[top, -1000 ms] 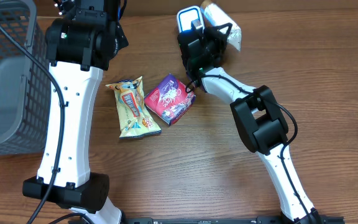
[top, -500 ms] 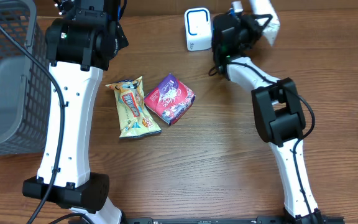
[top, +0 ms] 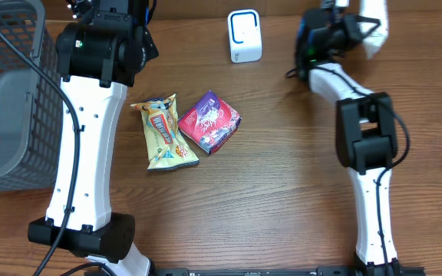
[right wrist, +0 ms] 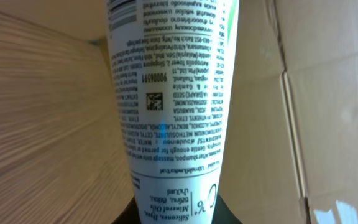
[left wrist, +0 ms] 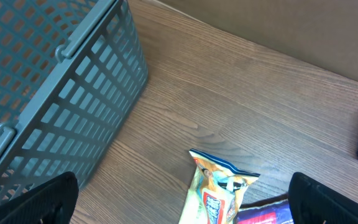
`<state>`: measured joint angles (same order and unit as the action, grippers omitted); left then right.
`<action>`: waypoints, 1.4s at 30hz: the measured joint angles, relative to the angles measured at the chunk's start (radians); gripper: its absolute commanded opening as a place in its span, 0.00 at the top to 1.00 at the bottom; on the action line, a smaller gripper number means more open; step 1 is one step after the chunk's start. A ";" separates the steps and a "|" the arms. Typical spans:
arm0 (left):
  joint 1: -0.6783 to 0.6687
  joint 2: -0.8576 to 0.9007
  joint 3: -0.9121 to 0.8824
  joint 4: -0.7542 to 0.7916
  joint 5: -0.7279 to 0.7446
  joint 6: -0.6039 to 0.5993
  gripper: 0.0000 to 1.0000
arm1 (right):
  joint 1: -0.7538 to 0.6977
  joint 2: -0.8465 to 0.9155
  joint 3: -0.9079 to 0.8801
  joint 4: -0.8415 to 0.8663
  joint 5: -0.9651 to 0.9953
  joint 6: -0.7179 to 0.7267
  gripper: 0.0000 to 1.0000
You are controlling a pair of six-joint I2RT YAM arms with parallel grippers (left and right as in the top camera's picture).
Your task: Scan the item barcode
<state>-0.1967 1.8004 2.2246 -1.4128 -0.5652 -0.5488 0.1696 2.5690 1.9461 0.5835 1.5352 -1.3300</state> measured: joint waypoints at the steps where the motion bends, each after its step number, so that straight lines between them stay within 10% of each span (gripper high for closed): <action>1: 0.000 0.000 0.000 0.000 0.000 0.000 0.00 | -0.019 0.000 0.000 0.000 -0.002 0.005 0.97; 21: 0.000 0.000 0.000 0.000 0.000 0.000 0.00 | -0.017 -0.090 -0.006 -0.021 -0.222 -0.027 0.97; 33: 0.000 0.000 0.000 0.000 0.000 0.000 0.00 | -0.158 -0.477 0.011 -1.237 -0.719 0.552 0.96; 42: 0.000 0.000 0.000 0.000 0.000 0.000 0.00 | -0.510 -0.500 -0.025 -1.491 -1.096 1.044 0.96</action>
<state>-0.1967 1.8008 2.2242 -1.4132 -0.5652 -0.5488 -0.3405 2.0693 1.9213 -0.9073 0.4393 -0.2859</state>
